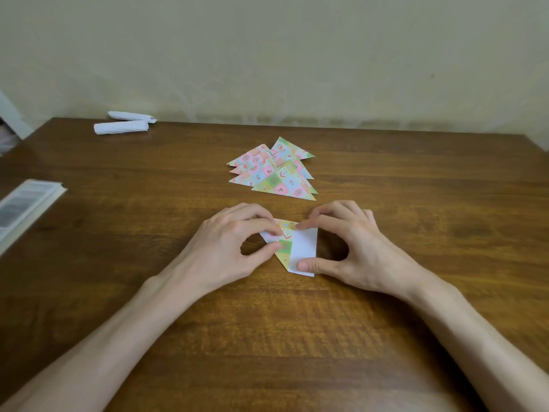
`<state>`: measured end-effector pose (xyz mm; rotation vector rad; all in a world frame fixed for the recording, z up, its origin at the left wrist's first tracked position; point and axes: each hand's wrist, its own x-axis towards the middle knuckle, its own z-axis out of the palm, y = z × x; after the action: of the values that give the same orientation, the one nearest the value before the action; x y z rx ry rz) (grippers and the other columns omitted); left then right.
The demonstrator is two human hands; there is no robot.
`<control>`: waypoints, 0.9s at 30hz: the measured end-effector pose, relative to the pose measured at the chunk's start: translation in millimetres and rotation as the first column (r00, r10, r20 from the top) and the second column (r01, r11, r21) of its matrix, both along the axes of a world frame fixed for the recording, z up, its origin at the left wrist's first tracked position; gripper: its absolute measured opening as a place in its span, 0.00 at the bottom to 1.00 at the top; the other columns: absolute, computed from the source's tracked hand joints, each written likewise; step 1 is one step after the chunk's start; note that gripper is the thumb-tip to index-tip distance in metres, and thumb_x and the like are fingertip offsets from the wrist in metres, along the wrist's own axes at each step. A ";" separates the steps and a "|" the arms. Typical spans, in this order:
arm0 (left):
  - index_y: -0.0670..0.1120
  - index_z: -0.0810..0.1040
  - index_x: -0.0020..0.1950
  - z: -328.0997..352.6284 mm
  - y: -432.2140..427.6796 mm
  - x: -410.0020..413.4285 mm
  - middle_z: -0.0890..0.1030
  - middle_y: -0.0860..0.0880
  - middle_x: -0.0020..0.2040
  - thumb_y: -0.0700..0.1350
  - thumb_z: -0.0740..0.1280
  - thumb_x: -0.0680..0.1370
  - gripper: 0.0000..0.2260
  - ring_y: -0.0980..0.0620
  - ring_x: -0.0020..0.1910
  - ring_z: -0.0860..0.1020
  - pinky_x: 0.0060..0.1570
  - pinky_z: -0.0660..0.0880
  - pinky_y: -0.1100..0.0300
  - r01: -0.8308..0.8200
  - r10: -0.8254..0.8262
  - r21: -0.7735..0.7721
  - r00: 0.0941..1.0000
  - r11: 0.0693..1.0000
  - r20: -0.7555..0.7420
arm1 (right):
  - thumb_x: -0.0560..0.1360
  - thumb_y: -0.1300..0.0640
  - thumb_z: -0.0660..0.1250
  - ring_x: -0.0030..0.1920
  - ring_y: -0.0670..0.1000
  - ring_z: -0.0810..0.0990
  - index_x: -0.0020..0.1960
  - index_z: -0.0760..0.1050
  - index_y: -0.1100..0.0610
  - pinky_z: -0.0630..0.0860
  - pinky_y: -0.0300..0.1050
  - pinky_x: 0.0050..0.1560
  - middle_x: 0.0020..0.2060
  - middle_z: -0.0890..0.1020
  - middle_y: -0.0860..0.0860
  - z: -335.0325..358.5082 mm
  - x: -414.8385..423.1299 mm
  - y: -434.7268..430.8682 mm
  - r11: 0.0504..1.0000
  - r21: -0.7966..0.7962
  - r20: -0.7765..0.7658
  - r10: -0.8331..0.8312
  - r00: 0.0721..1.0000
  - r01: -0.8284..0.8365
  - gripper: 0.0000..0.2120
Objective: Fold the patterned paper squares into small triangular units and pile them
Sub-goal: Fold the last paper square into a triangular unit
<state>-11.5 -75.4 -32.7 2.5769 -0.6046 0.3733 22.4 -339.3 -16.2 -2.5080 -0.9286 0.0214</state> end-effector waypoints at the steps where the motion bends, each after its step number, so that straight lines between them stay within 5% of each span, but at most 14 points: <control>1: 0.56 0.85 0.56 -0.3 -0.2 -0.1 0.79 0.61 0.57 0.57 0.68 0.79 0.11 0.60 0.59 0.77 0.56 0.79 0.52 -0.010 0.010 -0.015 1.000 1.000 -0.009 | 0.69 0.26 0.68 0.71 0.40 0.64 0.67 0.77 0.38 0.59 0.40 0.67 0.64 0.72 0.35 2.6 0.8 -1.8 1.000 0.014 -0.028 0.020 0.999 -0.020 0.30; 4: 0.56 0.85 0.55 -0.9 -1.5 -0.1 0.79 0.62 0.57 0.55 0.70 0.78 0.09 0.60 0.59 0.77 0.57 0.79 0.52 -0.027 0.025 -0.064 0.999 0.998 -0.040 | 0.69 0.29 0.72 0.74 0.38 0.62 0.65 0.79 0.38 0.52 0.31 0.68 0.67 0.72 0.34 6.8 2.7 -7.6 0.998 0.012 -0.058 0.068 0.996 -0.068 0.28; 12: 0.57 0.82 0.50 2.2 -2.7 -1.6 0.77 0.62 0.59 0.58 0.73 0.76 0.07 0.61 0.64 0.76 0.61 0.76 0.53 0.039 -0.054 -0.138 0.993 0.990 -0.107 | 0.69 0.32 0.74 0.70 0.39 0.68 0.54 0.82 0.40 0.61 0.46 0.66 0.65 0.75 0.36 -2.3 -1.6 -0.5 0.998 0.058 -0.021 -0.016 1.000 0.017 0.18; 18: 0.58 0.82 0.57 6.2 0.3 -3.7 0.75 0.60 0.67 0.66 0.77 0.69 0.21 0.58 0.73 0.69 0.71 0.69 0.55 0.164 -0.185 -0.125 0.965 0.979 -0.188 | 0.69 0.32 0.72 0.68 0.40 0.70 0.47 0.81 0.38 0.63 0.46 0.63 0.61 0.77 0.36 -5.2 -1.1 2.5 0.991 0.130 -0.042 -0.023 0.999 0.029 0.13; 23: 0.58 0.82 0.60 4.8 0.1 -3.5 0.78 0.63 0.67 0.63 0.78 0.70 0.21 0.62 0.74 0.69 0.74 0.68 0.53 0.136 -0.160 -0.145 0.972 0.980 -0.170 | 0.69 0.32 0.72 0.65 0.41 0.73 0.47 0.84 0.39 0.63 0.40 0.63 0.56 0.80 0.36 -4.6 -0.2 3.3 0.971 0.233 -0.065 -0.041 0.997 0.056 0.13; 27: 0.57 0.83 0.61 3.4 0.5 -3.8 0.80 0.64 0.64 0.61 0.77 0.72 0.19 0.65 0.73 0.70 0.73 0.70 0.51 0.125 -0.147 -0.154 0.979 0.980 -0.141 | 0.72 0.32 0.71 0.63 0.43 0.76 0.49 0.85 0.41 0.71 0.53 0.66 0.53 0.82 0.36 -3.9 -0.2 4.1 0.959 0.279 -0.070 -0.038 0.997 0.057 0.15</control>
<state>-15.4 -74.9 -29.3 2.3832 -0.6692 0.1670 22.1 -335.2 -20.1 -2.2513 -0.7848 -0.0423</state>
